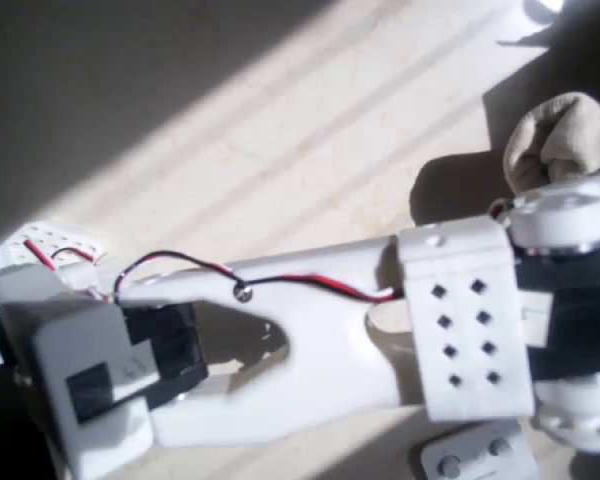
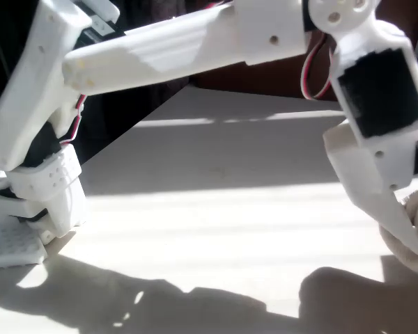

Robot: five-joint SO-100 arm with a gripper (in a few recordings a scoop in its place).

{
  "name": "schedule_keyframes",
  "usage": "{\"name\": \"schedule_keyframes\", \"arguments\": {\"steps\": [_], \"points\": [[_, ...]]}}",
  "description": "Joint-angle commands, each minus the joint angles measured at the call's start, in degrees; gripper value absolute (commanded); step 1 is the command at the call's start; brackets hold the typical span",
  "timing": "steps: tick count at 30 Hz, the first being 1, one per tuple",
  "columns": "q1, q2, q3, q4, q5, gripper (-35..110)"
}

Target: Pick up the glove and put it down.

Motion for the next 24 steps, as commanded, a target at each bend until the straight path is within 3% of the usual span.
{"name": "schedule_keyframes", "arguments": {"steps": [1, 8, 24], "points": [[5.7, 4.5, -1.6, 0.3, -1.2, 0], [11.6, 2.5, 1.5, 0.3, -1.3, 0], [12.0, -4.2, 11.1, -0.7, -1.3, 0]]}}
